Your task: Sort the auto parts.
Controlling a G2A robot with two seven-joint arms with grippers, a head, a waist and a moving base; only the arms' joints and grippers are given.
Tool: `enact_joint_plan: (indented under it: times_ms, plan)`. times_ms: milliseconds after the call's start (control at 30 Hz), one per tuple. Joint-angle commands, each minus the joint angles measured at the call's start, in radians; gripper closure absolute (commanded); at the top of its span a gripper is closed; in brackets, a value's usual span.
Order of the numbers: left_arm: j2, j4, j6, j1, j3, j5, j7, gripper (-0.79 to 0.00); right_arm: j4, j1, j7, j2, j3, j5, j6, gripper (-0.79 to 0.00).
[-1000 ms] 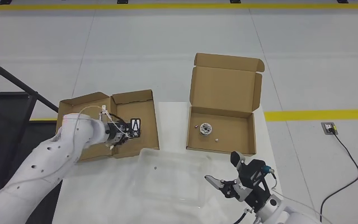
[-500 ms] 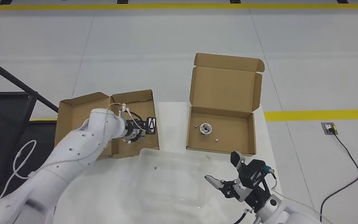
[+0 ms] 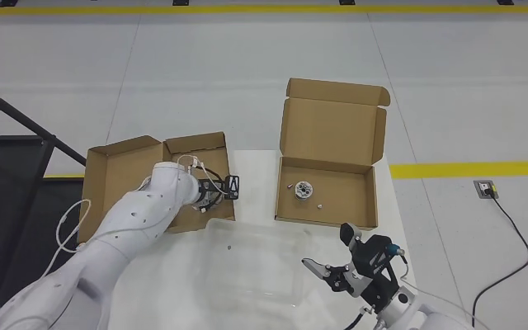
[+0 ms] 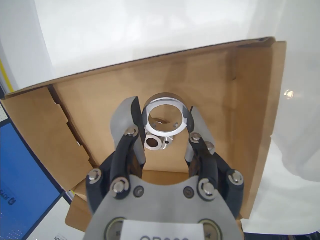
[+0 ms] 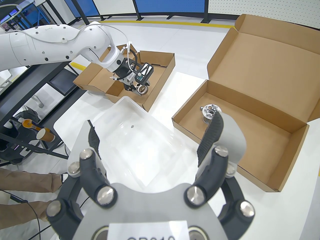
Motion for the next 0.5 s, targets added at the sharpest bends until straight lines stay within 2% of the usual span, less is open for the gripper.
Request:
enact_joint_plan:
  times_ms: [0,333,367,467]
  plan:
    - [-0.013,0.028,0.0,-0.005,0.002,0.006,0.009,0.0,0.0,0.0,0.0,0.0,0.0,0.0,0.0,-0.785]
    - [-0.065,0.139,-0.017,-0.018,0.011,0.038,0.067,-0.003,0.0,0.0,0.0,0.0,0.0,0.0,0.0,-0.785]
    - [-0.069,0.146,-0.02,-0.02,0.012,0.043,0.072,-0.114,0.0,0.0,0.0,0.0,0.0,0.0,0.0,-0.785]
    - [-0.078,0.169,-0.025,-0.027,0.012,0.056,0.086,-0.24,0.0,0.0,0.0,0.0,0.0,0.0,0.0,-0.785]
